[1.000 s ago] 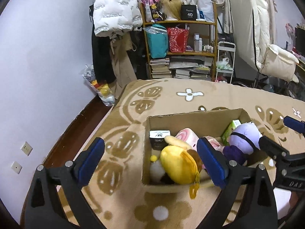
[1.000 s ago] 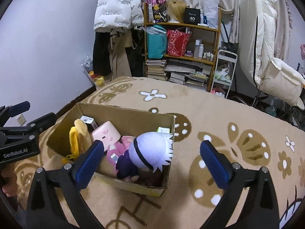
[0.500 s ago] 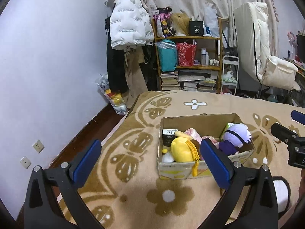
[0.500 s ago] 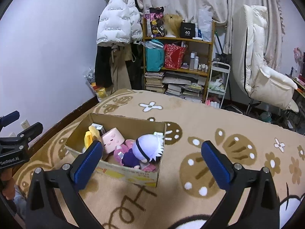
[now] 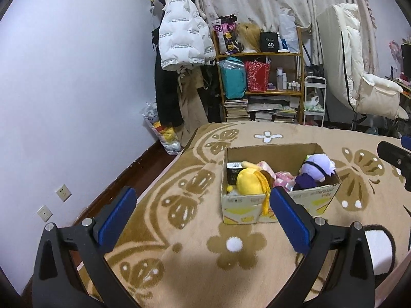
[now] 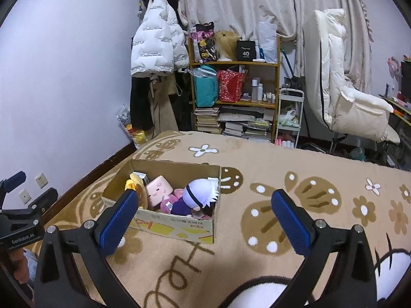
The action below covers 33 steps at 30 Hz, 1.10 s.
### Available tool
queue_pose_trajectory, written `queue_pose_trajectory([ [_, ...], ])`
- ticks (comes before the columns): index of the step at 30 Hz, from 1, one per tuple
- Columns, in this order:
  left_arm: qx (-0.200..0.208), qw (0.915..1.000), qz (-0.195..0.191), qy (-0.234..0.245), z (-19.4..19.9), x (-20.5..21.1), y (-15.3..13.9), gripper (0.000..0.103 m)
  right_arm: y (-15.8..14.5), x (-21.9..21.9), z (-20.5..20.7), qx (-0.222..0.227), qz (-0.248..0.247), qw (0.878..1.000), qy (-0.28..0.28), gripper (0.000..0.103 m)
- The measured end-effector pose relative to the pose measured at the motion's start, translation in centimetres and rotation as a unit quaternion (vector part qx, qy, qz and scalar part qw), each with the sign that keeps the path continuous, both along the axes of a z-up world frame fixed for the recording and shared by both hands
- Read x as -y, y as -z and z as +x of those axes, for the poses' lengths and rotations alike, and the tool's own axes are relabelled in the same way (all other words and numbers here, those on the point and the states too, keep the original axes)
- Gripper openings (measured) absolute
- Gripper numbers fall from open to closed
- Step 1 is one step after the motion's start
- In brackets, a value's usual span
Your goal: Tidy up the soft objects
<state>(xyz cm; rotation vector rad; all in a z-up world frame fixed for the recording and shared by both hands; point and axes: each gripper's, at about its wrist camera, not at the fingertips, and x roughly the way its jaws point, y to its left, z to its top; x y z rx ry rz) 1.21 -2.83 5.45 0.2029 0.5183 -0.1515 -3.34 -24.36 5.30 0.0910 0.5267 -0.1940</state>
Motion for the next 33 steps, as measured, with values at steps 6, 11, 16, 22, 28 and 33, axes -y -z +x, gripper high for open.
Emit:
queue_pose_trajectory([
  [6, -0.003, 0.9998, 0.021, 0.002, -0.5, 0.3, 1.4, 0.102, 1.2, 0.5, -0.3, -0.007, 0.011, 1.0, 0.011, 0.103],
  [11, -0.01, 0.9994, 0.032, 0.008, -0.3, 0.9, 2.6, 0.102, 2.3, 0.6, -0.5, -0.005, 0.023, 1.0, 0.007, 0.103],
  [16, -0.014, 0.9993, 0.034, 0.007, 0.1, 1.0, 3.3, 0.102, 3.3, 0.8, -0.1, -0.016, 0.025, 1.0, 0.005, 0.103],
  [22, -0.014, 0.9996, 0.026, -0.001, 0.6, 0.5, 3.8, 0.102, 4.0, 0.8, 0.1, -0.02, 0.022, 1.0, 0.008, 0.103],
  [28, -0.012, 0.9997, 0.021, -0.005, 0.9, 0.2, 3.7, 0.102, 4.7, 0.8, 0.3, -0.027, 0.018, 0.999, 0.005, 0.103],
  [33, -0.013, 0.9997, 0.02, -0.004, 0.9, 0.1, 3.8, 0.102, 5.1, 0.5, 0.5, -0.032, 0.007, 0.999, 0.006, 0.103],
])
